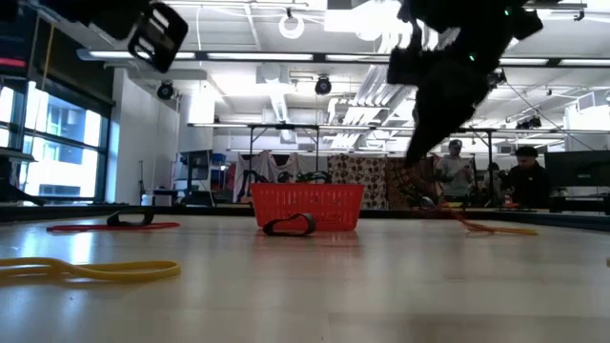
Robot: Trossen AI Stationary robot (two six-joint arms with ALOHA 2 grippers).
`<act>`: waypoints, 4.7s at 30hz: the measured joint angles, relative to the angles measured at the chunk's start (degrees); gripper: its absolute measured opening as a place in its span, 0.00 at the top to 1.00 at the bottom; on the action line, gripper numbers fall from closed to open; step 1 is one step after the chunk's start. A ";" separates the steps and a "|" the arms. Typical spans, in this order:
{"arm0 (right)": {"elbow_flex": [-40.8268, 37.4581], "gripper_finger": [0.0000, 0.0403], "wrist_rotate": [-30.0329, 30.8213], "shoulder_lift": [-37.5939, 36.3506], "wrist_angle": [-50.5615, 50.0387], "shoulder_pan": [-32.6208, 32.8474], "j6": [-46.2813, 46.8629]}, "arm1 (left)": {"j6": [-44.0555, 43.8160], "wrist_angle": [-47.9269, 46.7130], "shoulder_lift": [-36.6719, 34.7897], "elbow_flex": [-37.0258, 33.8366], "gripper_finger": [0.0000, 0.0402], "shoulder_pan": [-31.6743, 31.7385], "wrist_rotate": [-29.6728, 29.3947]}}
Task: Sort rubber bands into baskets
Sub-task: Put the red rubber band into the red bin, then put the yellow rubber band into the blue bin
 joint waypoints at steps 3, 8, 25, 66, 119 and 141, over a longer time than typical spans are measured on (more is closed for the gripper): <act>2.11 1.00 1.43 -0.04 1.96 0.66 -0.73 | 0.00 6.08 -0.07 -3.24 1.00 1.17 -2.41; 4.92 1.00 2.51 -0.04 5.87 1.10 -2.64 | -0.15 6.33 -0.03 -5.08 1.00 2.87 -8.00; 10.84 1.00 6.19 0.23 20.29 -3.43 -13.45 | 0.96 6.98 -0.04 -5.55 1.00 3.32 -9.77; 11.71 0.60 1.39 16.79 14.75 -9.37 -12.18 | 1.94 5.99 -0.04 -5.53 1.00 3.25 -9.73; 5.36 0.89 2.27 4.79 -4.02 36.84 31.43 | 0.83 3.90 -0.07 -5.51 1.00 4.06 -9.05; 12.01 0.58 -2.76 18.82 -9.68 38.17 16.75 | 0.80 3.47 -0.04 -5.51 1.00 4.06 -9.01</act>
